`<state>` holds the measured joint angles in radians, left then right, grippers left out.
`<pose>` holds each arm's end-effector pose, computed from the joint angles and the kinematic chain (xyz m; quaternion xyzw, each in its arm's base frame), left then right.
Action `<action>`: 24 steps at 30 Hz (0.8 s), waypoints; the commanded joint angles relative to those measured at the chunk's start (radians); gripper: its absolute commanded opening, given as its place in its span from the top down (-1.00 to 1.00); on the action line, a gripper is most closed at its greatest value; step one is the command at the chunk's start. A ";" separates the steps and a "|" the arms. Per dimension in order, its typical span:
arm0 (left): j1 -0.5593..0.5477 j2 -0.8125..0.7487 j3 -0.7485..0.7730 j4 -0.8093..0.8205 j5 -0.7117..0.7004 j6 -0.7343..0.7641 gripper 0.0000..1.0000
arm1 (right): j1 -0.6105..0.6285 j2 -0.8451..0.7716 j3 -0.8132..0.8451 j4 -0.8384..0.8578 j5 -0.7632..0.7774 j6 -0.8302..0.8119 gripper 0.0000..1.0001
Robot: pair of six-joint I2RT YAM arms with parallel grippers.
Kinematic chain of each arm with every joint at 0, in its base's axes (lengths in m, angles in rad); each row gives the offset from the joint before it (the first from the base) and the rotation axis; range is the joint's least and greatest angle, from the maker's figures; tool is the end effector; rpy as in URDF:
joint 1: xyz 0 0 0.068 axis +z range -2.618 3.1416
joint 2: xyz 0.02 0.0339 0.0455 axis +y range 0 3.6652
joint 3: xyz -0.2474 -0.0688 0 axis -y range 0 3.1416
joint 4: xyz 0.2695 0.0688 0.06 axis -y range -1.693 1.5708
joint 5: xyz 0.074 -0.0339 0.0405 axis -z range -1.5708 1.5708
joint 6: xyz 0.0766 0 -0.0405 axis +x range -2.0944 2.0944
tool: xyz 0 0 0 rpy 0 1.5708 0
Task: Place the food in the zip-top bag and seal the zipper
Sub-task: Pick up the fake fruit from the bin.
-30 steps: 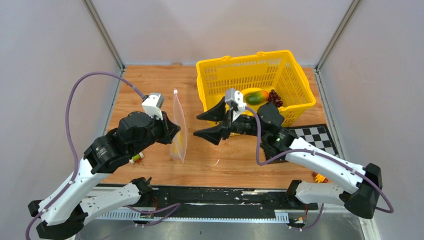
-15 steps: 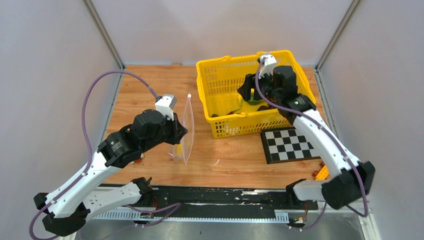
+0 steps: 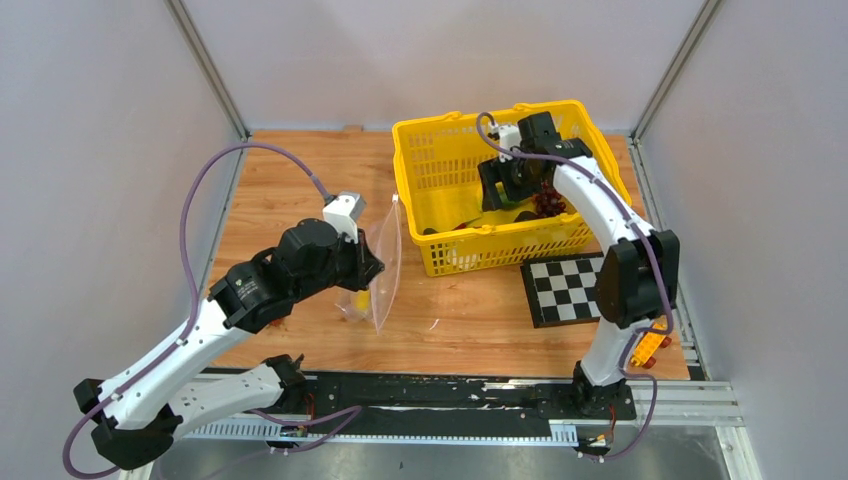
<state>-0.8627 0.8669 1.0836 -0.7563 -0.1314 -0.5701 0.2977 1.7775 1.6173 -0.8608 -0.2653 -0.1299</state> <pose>0.1629 -0.1749 0.3416 0.0945 0.8636 -0.2800 0.4086 0.3992 0.1435 0.2458 -0.2375 0.9247 0.1494 0.2574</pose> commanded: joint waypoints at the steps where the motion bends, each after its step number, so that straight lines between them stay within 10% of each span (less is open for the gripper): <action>1: -0.002 -0.004 -0.002 0.043 0.019 0.014 1.00 | 0.007 0.109 0.160 -0.222 -0.181 -0.244 -0.60; 24: -0.002 -0.011 -0.018 0.053 0.025 0.017 1.00 | 0.006 0.468 0.336 -0.284 -0.117 -0.270 -0.53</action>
<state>-0.8627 0.8658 1.0702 -0.7372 -0.1108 -0.5694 0.3016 2.2250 1.9282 -1.1652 -0.3588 -0.4004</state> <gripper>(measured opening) 0.008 0.780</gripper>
